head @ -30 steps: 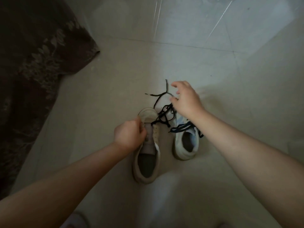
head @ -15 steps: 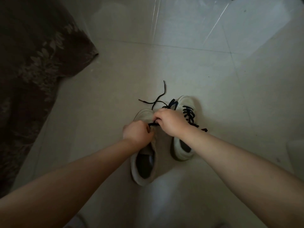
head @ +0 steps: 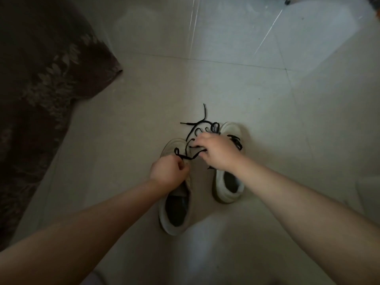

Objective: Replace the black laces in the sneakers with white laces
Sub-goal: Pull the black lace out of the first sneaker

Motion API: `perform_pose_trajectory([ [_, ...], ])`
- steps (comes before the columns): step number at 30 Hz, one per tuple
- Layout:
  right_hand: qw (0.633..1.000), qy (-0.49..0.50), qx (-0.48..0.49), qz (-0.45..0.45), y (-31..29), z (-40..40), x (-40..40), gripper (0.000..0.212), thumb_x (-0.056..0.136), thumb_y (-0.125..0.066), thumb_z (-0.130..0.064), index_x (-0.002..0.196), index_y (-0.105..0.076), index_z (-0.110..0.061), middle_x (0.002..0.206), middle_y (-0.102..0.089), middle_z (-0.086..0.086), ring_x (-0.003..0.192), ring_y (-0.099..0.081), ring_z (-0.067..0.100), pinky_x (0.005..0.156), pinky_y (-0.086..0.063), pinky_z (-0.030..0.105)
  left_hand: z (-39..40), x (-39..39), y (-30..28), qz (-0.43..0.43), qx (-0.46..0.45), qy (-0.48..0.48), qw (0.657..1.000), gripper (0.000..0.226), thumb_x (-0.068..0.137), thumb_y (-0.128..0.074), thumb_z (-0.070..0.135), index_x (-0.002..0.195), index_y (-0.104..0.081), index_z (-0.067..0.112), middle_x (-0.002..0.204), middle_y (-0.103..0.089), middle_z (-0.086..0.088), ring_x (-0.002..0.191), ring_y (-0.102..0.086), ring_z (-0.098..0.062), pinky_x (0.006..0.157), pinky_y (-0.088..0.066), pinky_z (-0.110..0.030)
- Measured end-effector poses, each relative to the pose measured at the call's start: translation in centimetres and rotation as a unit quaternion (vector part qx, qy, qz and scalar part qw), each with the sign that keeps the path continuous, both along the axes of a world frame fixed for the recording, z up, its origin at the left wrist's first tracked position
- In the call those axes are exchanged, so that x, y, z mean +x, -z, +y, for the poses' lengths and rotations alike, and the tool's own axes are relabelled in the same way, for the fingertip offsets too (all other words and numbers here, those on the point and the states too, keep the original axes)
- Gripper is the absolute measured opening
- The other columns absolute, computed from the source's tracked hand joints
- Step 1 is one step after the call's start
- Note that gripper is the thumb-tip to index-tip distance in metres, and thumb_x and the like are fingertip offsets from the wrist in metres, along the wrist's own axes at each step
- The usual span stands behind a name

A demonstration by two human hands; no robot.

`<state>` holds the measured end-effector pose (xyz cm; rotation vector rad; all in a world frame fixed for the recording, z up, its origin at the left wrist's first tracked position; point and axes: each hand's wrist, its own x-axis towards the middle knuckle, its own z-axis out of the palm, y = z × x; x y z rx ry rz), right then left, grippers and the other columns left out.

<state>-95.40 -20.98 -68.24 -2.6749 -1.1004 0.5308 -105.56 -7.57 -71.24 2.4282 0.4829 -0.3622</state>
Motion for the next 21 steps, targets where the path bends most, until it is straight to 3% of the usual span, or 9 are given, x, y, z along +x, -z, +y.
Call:
perform_pose_trajectory([
  [5, 0.998, -0.041, -0.009, -0.042, 1.4, 2.5, -1.9, 0.030, 0.090, -0.046, -0.009, 0.115, -0.061, -0.015, 0.110, -0.054, 0.007, 0.101, -0.054, 0.030, 0.079, -0.044, 0.038, 0.2, 0.1, 0.2, -0.014, -0.003, 0.012, 1.000, 0.035, 0.085, -0.054, 0.031, 0.055, -0.044, 0.016, 0.066, -0.055, -0.002, 0.075, -0.061, -0.028, 0.056, -0.033, -0.027],
  [8, 0.995, 0.068, 0.032, 0.060, 1.5, 3.2, -1.6, 0.023, 0.090, -0.051, -0.016, 0.106, -0.067, -0.012, 0.109, -0.060, 0.007, 0.098, -0.058, 0.026, 0.083, -0.049, 0.039, 0.3, 0.2, 0.3, -0.014, -0.008, 0.022, 1.000, 0.033, 0.084, -0.055, 0.030, 0.056, -0.043, 0.017, 0.066, -0.055, -0.003, 0.075, -0.061, -0.030, 0.055, -0.033, -0.027],
  [10, 0.975, 0.156, 0.075, 0.142, 1.5, 3.6, -1.7, 0.015, 0.086, -0.058, -0.019, 0.089, -0.070, -0.011, 0.096, -0.069, 0.007, 0.089, -0.063, 0.023, 0.081, -0.052, 0.039, 0.3, 0.3, 0.3, -0.010, -0.005, 0.031, 0.999, 0.028, 0.083, -0.056, 0.029, 0.059, -0.045, 0.018, 0.069, -0.056, -0.004, 0.077, -0.062, -0.029, 0.056, -0.034, -0.027],
  [12, 0.969, 0.182, 0.061, 0.157, 1.9, 3.9, -1.9, 0.012, 0.085, -0.062, -0.019, 0.074, -0.065, -0.017, 0.089, -0.071, 0.003, 0.087, -0.065, 0.021, 0.081, -0.053, 0.038, 0.2, 0.3, 0.3, -0.009, -0.006, 0.031, 0.999, 0.031, 0.083, -0.056, 0.029, 0.057, -0.044, 0.018, 0.068, -0.055, -0.003, 0.077, -0.062, -0.029, 0.056, -0.033, -0.027],
  [15, 0.957, 0.222, 0.052, 0.177, 1.9, 3.7, -1.4, 0.013, 0.089, -0.056, -0.015, 0.081, -0.065, -0.016, 0.097, -0.071, 0.003, 0.093, -0.064, 0.018, 0.084, -0.051, 0.031, 0.3, 0.2, 0.3, -0.003, 0.000, 0.028, 1.000, 0.037, 0.085, -0.055, 0.032, 0.053, -0.041, 0.017, 0.064, -0.051, -0.001, 0.076, -0.061, -0.030, 0.055, -0.033, -0.027],
  [17, 0.924, 0.330, 0.117, 0.155, 1.0, 2.9, 0.7, 0.016, 0.091, -0.057, -0.019, 0.094, -0.069, -0.009, 0.097, -0.069, 0.005, 0.088, -0.061, 0.019, 0.079, -0.047, 0.028, 0.4, 0.0, 0.3, -0.003, 0.000, 0.016, 1.000, 0.039, 0.086, -0.055, 0.033, 0.053, -0.042, 0.016, 0.063, -0.050, -0.002, 0.077, -0.061, -0.029, 0.056, -0.033, -0.026],
  [19, 0.868, 0.439, 0.199, 0.121, -0.3, 1.4, 3.1, 0.019, 0.091, -0.061, -0.024, 0.097, -0.069, -0.007, 0.095, -0.067, 0.005, 0.087, -0.059, 0.019, 0.079, -0.044, 0.026, 0.4, 0.0, 0.1, -0.001, 0.002, 0.014, 1.000, 0.039, 0.087, -0.054, 0.034, 0.054, -0.044, 0.016, 0.064, -0.053, -0.004, 0.076, -0.061, -0.029, 0.057, -0.033, -0.026],
  [21, 0.840, 0.468, 0.241, 0.132, -1.0, 0.4, 3.8, 0.018, 0.089, -0.063, -0.026, 0.093, -0.070, -0.010, 0.091, -0.067, 0.002, 0.084, -0.060, 0.017, 0.080, -0.046, 0.026, 0.3, 0.1, 0.1, 0.002, 0.001, 0.021, 1.000, 0.037, 0.087, -0.053, 0.034, 0.056, -0.045, 0.016, 0.067, -0.057, -0.005, 0.076, -0.061, -0.028, 0.057, -0.035, -0.026],
])
